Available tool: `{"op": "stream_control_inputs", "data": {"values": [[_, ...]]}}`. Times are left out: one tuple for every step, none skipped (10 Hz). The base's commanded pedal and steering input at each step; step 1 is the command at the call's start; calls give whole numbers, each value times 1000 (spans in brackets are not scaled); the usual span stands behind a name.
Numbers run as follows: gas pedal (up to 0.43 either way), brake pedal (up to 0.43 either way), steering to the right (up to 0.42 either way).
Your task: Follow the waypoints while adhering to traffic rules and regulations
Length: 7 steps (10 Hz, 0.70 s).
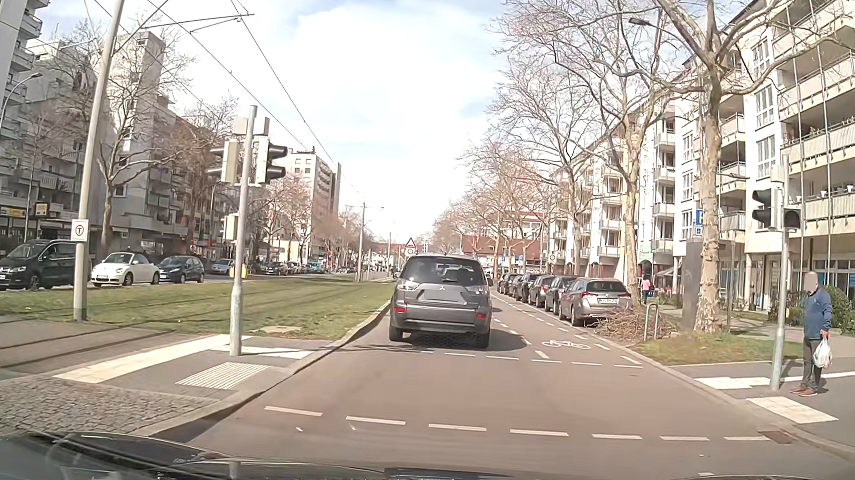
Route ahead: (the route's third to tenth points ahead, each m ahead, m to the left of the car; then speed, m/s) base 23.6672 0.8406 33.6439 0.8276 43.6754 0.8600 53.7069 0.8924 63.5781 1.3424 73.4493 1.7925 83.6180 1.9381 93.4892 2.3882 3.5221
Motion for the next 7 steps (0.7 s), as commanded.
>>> {"op": "stream_control_inputs", "data": {"values": [[47, 0, 18], [47, 0, 18], [47, 0, 18], [47, 0, 16], [47, 0, 12], [47, 0, 7], [47, 0, 6]]}}
